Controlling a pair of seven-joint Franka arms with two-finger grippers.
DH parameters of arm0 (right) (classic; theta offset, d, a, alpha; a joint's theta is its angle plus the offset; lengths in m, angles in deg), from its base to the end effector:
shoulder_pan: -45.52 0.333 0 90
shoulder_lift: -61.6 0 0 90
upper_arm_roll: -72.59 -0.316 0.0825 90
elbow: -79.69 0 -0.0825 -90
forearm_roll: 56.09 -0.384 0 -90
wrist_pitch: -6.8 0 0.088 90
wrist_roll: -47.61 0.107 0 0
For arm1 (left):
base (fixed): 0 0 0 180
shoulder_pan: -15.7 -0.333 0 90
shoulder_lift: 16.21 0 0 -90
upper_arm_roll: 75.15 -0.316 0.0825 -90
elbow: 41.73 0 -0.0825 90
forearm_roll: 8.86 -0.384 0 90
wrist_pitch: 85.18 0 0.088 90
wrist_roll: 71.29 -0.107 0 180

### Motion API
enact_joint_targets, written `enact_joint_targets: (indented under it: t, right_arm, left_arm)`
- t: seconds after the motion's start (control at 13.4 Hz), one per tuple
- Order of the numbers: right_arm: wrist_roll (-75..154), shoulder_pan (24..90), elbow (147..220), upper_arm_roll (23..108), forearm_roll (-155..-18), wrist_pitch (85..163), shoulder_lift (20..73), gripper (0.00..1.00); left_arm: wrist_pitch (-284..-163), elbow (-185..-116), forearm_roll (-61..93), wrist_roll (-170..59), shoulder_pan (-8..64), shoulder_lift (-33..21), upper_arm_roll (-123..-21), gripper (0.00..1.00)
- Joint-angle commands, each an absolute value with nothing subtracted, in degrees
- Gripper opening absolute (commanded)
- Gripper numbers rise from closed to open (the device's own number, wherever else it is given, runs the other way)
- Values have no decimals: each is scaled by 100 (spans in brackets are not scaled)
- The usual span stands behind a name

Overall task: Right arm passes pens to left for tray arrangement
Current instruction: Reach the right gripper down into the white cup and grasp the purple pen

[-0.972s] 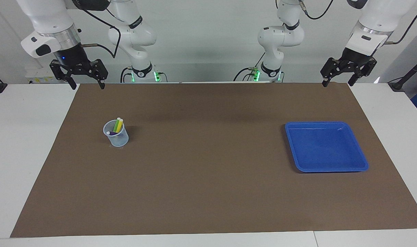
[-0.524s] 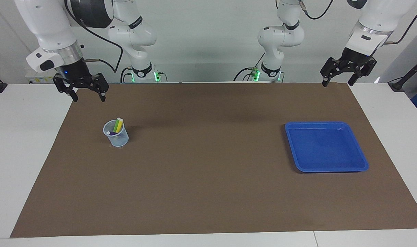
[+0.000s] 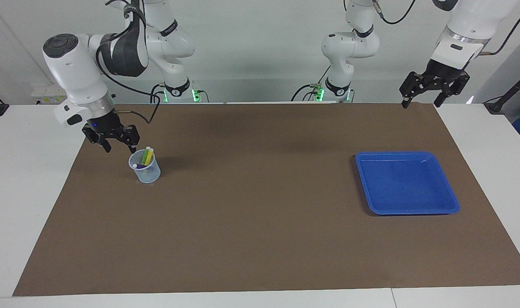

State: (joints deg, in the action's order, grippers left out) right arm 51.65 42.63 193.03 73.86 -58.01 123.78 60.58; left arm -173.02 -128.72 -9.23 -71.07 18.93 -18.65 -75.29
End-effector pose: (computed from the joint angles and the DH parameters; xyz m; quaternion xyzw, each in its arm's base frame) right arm 0.5634 -0.0391 0.4614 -0.9965 0.0787 -0.0229 0.0149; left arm 0.5367 -0.0282 0.6691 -0.9993 0.0248 -0.0288 0.0023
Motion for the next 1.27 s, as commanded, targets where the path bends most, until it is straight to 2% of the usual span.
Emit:
enact_joint_targets:
  t: [0.0,0.37,0.52,1.2]
  right_arm:
    - [5262,4218,19368,7338,-5935,12466,5949,60]
    - [5236,4157,19623,7339,-5935,12642,5870,56]
    - [5078,4139,19746,7347,-5935,12651,5861,49]
    - [5068,4139,20019,7347,-5935,12976,5765,49]
  left_arm:
    - [-17281,-12998,-833,-7085,1860,-1991,-7533,100]
    - [-17281,-12998,-833,-7085,1860,-1991,-7533,100]
    - [-17281,-13006,-833,-7085,1860,-1991,-7533,100]
    - [-17281,-12998,-833,-7085,1860,-1991,-7533,100]
